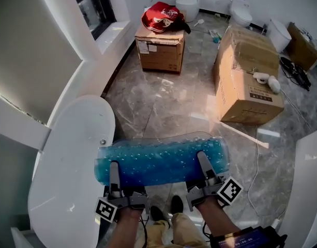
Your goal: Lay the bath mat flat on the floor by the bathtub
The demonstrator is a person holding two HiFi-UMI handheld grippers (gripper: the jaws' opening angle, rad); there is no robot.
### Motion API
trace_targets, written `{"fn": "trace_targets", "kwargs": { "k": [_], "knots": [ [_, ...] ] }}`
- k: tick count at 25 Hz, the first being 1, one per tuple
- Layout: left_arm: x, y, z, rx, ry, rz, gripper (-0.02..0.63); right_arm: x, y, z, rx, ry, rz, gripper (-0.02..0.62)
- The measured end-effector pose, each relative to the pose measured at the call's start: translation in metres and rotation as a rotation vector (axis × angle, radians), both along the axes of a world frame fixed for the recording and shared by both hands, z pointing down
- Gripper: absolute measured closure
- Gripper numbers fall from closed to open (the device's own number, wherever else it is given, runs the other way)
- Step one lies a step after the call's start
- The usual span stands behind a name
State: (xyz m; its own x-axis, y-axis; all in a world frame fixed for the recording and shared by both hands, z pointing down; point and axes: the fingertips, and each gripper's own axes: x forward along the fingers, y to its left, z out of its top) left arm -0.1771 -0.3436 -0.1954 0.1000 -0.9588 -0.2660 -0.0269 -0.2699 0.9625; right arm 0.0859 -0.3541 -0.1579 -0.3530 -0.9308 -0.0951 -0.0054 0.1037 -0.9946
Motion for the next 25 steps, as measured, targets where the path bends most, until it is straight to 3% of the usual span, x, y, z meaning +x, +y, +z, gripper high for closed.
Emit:
{"fn": "trace_targets", "kwargs": {
  "k": [8,16,25],
  "knots": [
    [-0.011,-0.056,0.052,-0.002,0.019,0.007,0.279,-0.009,-0.053,0.049,-0.013,0.021,0.007,0.272],
    [-0.033,-0.11,0.171,-0.003,0.045,0.057,0.282,-0.03,-0.093,0.164,-0.038,0.055,0.057,0.276],
    [-0.071,-0.123,0.307,-0.048,0.064,0.053,0.287,-0.068,-0.11,0.289,-0.052,0.083,0.04,0.278]
  ]
}}
